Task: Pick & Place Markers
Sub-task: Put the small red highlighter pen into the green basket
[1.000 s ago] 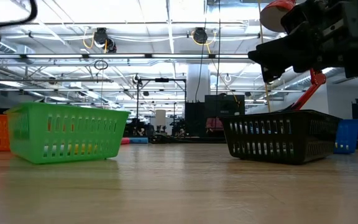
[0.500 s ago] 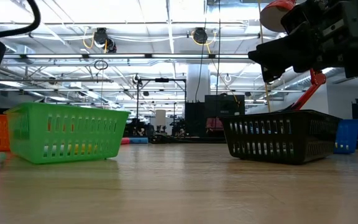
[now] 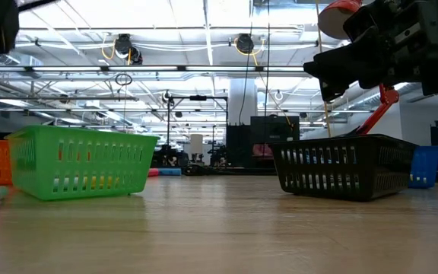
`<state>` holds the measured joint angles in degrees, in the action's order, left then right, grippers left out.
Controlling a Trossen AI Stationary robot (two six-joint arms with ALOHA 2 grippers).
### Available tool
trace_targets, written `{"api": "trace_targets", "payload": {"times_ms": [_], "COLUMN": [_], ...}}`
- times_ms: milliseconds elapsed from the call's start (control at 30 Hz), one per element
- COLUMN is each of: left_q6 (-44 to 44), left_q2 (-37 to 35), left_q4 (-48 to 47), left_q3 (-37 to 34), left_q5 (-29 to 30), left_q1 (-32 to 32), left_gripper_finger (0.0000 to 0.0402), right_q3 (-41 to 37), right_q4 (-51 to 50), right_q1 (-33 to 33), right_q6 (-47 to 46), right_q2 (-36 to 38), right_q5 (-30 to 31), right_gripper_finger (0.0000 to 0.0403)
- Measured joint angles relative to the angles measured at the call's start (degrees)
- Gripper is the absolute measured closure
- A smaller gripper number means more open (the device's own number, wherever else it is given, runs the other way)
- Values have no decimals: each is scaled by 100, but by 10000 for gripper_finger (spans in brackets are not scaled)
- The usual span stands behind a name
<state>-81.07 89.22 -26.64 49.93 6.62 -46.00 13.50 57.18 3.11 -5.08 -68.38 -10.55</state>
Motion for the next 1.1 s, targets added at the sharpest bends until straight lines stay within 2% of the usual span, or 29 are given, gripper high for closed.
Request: {"api": "trace_targets", "payload": {"times_ms": [67, 133, 233, 367, 500, 633, 767, 1100], "left_q6": [351, 995, 2048, 3019, 3576, 3383, 3002, 2816], "left_q2": [-189, -274, -162, 557, 1471, 2073, 2488, 2632], "left_q4": [540, 975, 781, -514, -2288, -3042, -3180, -3033], "left_q3": [58, 379, 1156, 2531, 3683, 3818, 3825, 3829], "left_q5": [-44, 159, 553, 602, 246, -96, -526, -454], "left_q1": [97, 195, 339, 520, 571, 391, 181, -83], "left_gripper_finger": [275, 275, 275, 275, 275, 275, 275, 275], "right_q3": [0, 0, 0, 0, 0, 0, 0, 0], "right_q4": [0, 43, 48, 97, 123, 121, 109, 80], "right_q1": [0, 0, 0, 0, 0, 0, 0, 0], "right_q6": [-4, -24, -27, -133, -133, -133, -132, -159], "right_q2": [0, 0, 0, 0, 0, 0, 0, 0], "right_q5": [0, 0, 0, 1, 0, 0, 0, -17], "right_gripper_finger": [310, 310, 310, 310, 310, 310, 310, 310]}}
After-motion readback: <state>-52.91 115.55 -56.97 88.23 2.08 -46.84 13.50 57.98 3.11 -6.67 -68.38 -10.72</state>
